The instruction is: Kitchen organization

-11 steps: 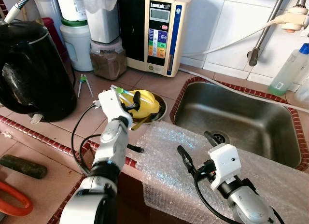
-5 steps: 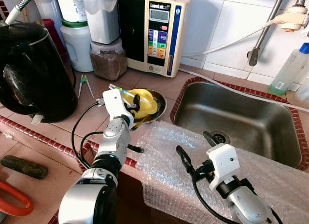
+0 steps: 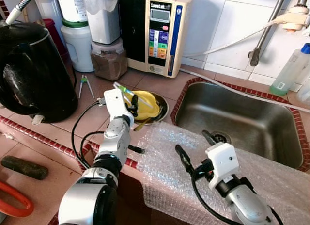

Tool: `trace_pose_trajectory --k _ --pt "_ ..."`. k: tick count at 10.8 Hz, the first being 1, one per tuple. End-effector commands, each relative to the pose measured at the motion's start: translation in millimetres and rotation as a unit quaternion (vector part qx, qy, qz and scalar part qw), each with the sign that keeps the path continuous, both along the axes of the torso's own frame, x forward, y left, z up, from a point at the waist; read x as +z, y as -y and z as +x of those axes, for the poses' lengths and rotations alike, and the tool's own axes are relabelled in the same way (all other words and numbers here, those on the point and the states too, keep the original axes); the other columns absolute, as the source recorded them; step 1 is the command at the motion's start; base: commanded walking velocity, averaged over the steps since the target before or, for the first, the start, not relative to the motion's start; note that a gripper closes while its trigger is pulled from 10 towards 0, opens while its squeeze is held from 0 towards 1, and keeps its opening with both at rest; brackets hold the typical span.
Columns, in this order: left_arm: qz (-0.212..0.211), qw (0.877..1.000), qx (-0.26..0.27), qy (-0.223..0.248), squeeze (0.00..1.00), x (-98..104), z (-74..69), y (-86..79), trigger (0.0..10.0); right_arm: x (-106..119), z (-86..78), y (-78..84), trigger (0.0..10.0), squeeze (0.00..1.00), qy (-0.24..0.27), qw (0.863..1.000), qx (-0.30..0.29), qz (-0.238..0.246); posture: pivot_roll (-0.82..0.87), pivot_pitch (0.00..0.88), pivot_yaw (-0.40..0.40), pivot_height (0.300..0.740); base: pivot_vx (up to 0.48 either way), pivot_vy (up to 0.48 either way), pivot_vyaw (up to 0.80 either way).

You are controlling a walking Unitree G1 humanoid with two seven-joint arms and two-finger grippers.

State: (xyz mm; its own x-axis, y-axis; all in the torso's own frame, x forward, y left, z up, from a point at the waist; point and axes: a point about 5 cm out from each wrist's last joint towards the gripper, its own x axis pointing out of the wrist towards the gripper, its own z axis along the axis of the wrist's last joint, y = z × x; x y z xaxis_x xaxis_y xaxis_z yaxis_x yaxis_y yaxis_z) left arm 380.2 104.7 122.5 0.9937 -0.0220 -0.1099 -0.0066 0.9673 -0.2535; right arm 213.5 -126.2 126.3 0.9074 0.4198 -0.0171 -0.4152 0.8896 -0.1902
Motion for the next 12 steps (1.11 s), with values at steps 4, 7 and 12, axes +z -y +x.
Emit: trace_pose_trajectory --k 4,7,12 --pt "0.022 1.0 -0.02 -0.004 0.0 -2 -0.8 5.1 0.0 1 1.7 -0.6 10.0 0.0 0.003 1.0 0.003 -0.001 -0.02 0.0 0.005 0.74 0.0 0.0 0.0" --pt "0.038 0.999 -0.031 0.016 0.0 3 0.1 8.5 0.0 0 2.2 -0.4 10.0 0.0 0.004 1.0 0.001 -0.001 -0.02 0.0 0.009 0.74 0.0 0.0 0.0" --pt "0.075 0.993 -0.066 0.068 0.0 13 -0.6 16.9 0.0 -1 3.7 0.1 10.0 0.0 0.006 1.0 -0.001 -0.001 -0.02 0.0 0.009 0.74 0.0 0.0 0.0"
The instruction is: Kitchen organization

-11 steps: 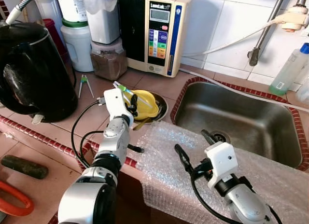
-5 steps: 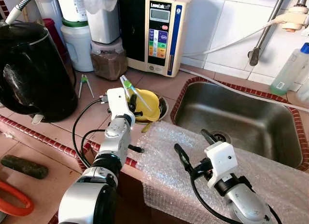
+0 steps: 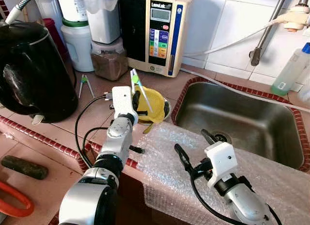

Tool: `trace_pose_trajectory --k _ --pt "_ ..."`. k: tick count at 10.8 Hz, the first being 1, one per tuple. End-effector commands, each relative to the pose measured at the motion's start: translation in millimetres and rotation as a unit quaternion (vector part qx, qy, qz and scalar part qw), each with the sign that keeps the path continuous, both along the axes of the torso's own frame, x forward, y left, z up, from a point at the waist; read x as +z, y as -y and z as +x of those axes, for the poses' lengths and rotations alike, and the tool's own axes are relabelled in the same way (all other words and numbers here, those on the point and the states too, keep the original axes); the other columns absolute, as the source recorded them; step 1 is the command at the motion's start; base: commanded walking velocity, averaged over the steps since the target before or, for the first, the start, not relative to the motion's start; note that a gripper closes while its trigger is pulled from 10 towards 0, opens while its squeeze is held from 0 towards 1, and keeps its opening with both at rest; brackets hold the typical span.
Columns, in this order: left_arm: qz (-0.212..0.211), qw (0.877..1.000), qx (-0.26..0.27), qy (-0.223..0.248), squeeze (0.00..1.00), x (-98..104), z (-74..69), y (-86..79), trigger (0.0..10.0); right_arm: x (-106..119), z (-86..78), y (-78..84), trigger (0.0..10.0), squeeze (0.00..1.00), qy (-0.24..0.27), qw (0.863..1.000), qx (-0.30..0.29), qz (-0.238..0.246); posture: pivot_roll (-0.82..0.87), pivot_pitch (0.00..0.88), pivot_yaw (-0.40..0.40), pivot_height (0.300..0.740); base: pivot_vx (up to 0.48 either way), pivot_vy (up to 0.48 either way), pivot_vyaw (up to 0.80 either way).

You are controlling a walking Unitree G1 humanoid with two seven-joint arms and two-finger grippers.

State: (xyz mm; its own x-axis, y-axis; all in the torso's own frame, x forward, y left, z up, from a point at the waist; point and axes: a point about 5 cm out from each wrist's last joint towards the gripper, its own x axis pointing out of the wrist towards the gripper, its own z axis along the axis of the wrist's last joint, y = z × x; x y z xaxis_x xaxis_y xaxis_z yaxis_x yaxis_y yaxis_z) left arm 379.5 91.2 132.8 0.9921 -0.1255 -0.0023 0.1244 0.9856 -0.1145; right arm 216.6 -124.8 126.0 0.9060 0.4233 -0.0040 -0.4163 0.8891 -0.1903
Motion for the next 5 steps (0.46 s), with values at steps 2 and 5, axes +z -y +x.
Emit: trace_pose_trajectory --k 2,5 --pt "0.004 0.999 -0.025 0.03 0.0 7.9 -0.5 7.8 0.0 -0.4 1.4 2.2 10.0 0.0 0.002 1.0 -0.004 -0.005 -0.02 0.0 0.01 0.74 0.0 0.0 0.0" --pt "-0.053 0.997 -0.056 0.011 0.0 3.6 -2.8 13.8 0.0 -1.0 1.5 2.2 10.0 0.0 0.002 1.0 -0.004 -0.004 -0.02 0.0 0.01 0.74 0.0 0.0 0.0"
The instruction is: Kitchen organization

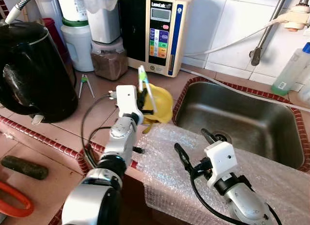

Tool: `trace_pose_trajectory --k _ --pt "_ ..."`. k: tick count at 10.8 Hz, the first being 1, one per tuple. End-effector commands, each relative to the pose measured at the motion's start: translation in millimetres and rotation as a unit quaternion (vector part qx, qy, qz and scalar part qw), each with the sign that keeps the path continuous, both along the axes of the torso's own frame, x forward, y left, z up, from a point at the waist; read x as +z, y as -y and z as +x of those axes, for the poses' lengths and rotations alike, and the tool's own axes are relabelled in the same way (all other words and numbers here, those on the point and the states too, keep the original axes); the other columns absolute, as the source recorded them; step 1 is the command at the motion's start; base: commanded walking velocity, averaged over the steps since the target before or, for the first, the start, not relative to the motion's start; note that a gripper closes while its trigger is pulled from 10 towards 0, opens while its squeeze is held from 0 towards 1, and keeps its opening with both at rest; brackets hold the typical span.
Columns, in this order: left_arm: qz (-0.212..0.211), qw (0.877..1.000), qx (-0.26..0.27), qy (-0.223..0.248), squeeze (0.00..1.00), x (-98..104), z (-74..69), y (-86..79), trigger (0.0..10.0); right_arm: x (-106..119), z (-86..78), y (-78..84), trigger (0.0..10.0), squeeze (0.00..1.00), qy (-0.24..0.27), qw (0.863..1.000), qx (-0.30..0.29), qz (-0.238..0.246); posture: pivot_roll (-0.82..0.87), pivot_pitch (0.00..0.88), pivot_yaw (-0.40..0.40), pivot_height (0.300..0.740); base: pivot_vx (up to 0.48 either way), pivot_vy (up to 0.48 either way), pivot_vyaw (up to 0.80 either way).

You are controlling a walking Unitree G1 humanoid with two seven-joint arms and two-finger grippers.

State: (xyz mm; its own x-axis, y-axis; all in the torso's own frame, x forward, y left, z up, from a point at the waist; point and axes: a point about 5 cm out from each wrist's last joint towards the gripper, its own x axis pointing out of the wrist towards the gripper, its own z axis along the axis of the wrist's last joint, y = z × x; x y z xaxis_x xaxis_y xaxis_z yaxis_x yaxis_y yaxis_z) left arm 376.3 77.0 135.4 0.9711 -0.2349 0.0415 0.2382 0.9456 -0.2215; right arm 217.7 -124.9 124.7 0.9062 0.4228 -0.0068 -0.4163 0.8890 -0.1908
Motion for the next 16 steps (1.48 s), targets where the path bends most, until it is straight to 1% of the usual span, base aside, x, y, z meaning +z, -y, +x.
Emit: trace_pose_trajectory --k 1,2,3,4,5,6,7,8,9,10,11,14,16 --pt "-0.02 1.0 -0.008 -0.002 0.0 -1 -1.7 -0.8 0.0 0 0.2 1.7 10.0 0.0 0.001 1.0 -0.002 -0.003 -0.02 0.0 0.009 0.74 0.0 0.0 0.0" --pt "-0.006 1.0 -0.003 -0.017 0.0 -10 -4.6 -3.7 0.0 -2 0.1 1.4 10.0 0.0 -0.002 1.0 -0.001 -0.002 -0.01 0.0 0.006 0.74 0.0 0.0 0.0" --pt "-0.001 0.999 0.016 -0.049 0.0 -23 -7.7 -9.2 2.8 -2 -0.1 1.1 10.0 0.0 -0.003 1.0 0.001 -0.003 -0.01 0.0 0.003 0.74 0.0 0.0 0.0" --pt "0.04 0.997 0.032 -0.062 0.0 -30 -9.6 -14.3 8.1 -2 -0.1 1.5 10.0 0.0 -0.004 1.0 0.002 -0.003 -0.01 0.0 0.001 0.74 0.0 0.0 0.0" --pt "0.044 0.996 0.045 -0.064 0.0 -31 -10.1 -17.9 9.8 -2 0.2 1.7 10.0 0.0 -0.003 1.0 0.002 -0.004 -0.01 0.0 -0.002 0.74 0.0 0.0 0.0" --pt "0.045 0.996 0.042 -0.058 0.0 -30 -9.9 -17.5 8.3 -2 0.3 1.7 10.0 0.0 -0.003 1.0 0.003 -0.004 -0.01 0.0 -0.003 0.74 0.0 0.0 0.0" --pt "0.046 0.997 0.048 -0.046 0.0 -25 -8.7 -18.2 9.5 -2 0.7 1.7 10.0 0.0 -0.002 1.0 0.003 -0.005 -0.01 0.0 -0.004 0.74 0.0 0.0 0.0" --pt "0.066 0.995 0.056 -0.041 0.0 -23 -7.2 -19.2 10.0 -2 1.2 1.8 10.0 0.0 -0.001 1.0 0.003 -0.006 -0.01 0.0 -0.003 0.74 0.0 0.0 0.0" --pt "0.092 0.993 0.061 -0.04 0.0 -22 -6.1 -20.3 10.0 -2 1.6 2.0 10.0 0.0 -0.001 1.0 0.003 -0.006 -0.01 0.0 -0.003 0.74 0.0 0.0 0.0" --pt "0.125 0.989 0.067 -0.05 0.0 -23 -4.9 -23.0 10.0 -2 1.8 2.1 10.0 0.0 -0.001 1.0 0.002 -0.007 -0.01 0.0 -0.003 0.74 0.0 0.0 0.0" --pt "0.144 0.986 0.066 -0.047 0.0 -22 -4.5 -23.9 10.0 -2 1.8 1.8 10.0 0.0 -0.001 1.0 0.002 -0.006 -0.01 0.0 -0.003 0.74 0.0 0.0 0.0" --pt "0.185 0.979 0.069 -0.052 0.0 -23 -4.6 -28.0 10.0 -2 2.5 1.7 10.0 0.0 0.0 1.0 0.003 -0.006 -0.01 0.0 -0.003 0.74 0.0 0.0 0.0" --pt "0.192 0.978 0.06 -0.059 0.0 -27 -7.2 -31.7 10.0 -2 2.0 1.7 10.0 0.0 -0.002 1.0 0.003 -0.006 -0.01 0.0 -0.003 0.74 0.0 0.0 0.0"
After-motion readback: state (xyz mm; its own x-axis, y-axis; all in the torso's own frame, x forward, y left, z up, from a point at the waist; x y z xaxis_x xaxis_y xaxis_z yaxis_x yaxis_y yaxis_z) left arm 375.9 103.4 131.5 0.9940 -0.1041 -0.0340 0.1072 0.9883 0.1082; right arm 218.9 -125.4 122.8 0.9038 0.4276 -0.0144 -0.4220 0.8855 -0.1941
